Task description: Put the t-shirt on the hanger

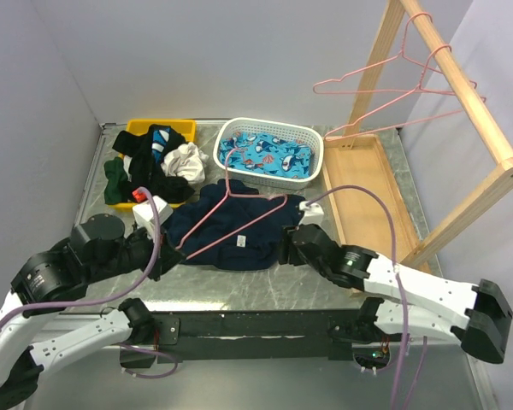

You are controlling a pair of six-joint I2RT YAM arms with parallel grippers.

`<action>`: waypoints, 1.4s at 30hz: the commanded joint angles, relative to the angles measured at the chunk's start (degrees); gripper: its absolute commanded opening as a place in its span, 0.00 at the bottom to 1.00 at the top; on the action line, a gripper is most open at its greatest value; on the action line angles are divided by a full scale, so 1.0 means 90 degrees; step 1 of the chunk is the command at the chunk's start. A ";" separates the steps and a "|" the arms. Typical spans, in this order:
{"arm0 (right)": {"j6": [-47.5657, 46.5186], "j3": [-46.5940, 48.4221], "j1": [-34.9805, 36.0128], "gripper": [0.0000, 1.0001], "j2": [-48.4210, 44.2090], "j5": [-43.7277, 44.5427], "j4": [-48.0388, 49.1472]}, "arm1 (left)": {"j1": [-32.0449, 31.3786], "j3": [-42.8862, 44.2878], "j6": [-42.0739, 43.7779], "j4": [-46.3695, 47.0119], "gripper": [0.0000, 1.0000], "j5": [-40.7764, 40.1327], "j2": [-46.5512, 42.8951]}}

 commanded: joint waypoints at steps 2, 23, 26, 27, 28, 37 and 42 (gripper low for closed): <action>-0.0279 0.0547 0.0103 0.62 0.0706 -0.0170 0.0641 | -0.0023 0.0364 -0.0402 -0.0978 0.01 -0.0262 -0.0257; -0.0455 0.1778 0.0650 0.52 0.2895 0.0886 -0.0169 | 0.0894 0.0063 -0.1234 -0.2005 0.01 0.0440 -0.1458; -0.0465 0.1836 0.0640 0.51 0.3090 0.0934 -0.0198 | 0.1012 -0.0211 -0.1224 -0.2005 0.01 0.0548 -0.1634; -0.0475 0.1837 0.0650 0.50 0.3168 0.0934 -0.0179 | 0.1032 -0.0260 -0.1214 -0.2014 0.01 0.0568 -0.1664; -0.0494 0.1837 0.0640 0.48 0.3188 0.0934 -0.0169 | 0.1042 -0.0290 -0.1214 -0.2015 0.01 0.0568 -0.1693; -0.0455 0.1963 0.0426 0.13 0.3237 0.1032 -0.0247 | 0.1081 -0.0680 -0.1165 -0.2024 0.01 0.0831 -0.1986; -0.0465 0.2022 0.0299 0.07 0.3149 0.0944 -0.0325 | 0.1081 -0.0856 -0.1156 -0.2015 0.01 0.0929 -0.2016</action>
